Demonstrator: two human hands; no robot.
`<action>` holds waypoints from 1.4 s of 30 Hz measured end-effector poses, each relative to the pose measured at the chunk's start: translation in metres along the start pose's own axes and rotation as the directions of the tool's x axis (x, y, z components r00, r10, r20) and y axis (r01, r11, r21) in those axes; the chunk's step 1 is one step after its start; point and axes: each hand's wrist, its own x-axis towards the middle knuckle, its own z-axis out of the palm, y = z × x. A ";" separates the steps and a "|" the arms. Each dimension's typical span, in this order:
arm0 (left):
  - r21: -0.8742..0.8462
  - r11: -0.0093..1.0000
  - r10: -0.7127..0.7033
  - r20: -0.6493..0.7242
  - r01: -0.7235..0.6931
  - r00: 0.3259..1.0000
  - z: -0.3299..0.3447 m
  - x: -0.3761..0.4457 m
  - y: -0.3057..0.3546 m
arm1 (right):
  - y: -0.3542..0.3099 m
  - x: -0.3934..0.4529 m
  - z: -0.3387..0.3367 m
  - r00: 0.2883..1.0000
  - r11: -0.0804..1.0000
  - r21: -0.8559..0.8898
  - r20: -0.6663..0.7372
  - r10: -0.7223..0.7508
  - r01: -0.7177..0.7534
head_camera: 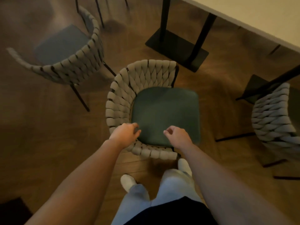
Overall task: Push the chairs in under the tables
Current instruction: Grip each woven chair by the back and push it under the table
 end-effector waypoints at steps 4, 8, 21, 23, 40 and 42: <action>0.030 0.999 0.020 0.064 -0.022 0.998 -0.026 0.007 -0.035 | -0.034 -0.011 0.032 0.999 0.996 0.076 -0.032 0.038 -0.036; 0.093 0.993 0.062 0.112 -0.073 0.992 -0.052 0.031 -0.049 | -0.053 0.000 0.046 0.993 0.986 0.123 -0.034 0.115 -0.110; 0.202 0.939 0.227 0.238 -0.277 0.944 -0.117 0.125 -0.101 | -0.107 0.054 0.053 0.967 0.945 0.214 -0.008 0.255 -0.247; 0.228 0.909 0.284 0.275 -0.350 0.918 -0.129 0.149 -0.106 | -0.114 0.059 0.058 0.951 0.922 0.249 -0.016 0.309 -0.296; 0.260 0.866 0.335 0.332 -0.427 0.882 -0.204 0.290 -0.143 | -0.229 0.064 0.165 0.475 0.276 0.787 0.024 0.880 -0.552; 0.211 0.893 0.332 0.292 -0.398 0.897 -0.203 0.301 -0.151 | -0.237 0.059 0.176 0.351 0.139 0.852 0.056 0.935 -0.505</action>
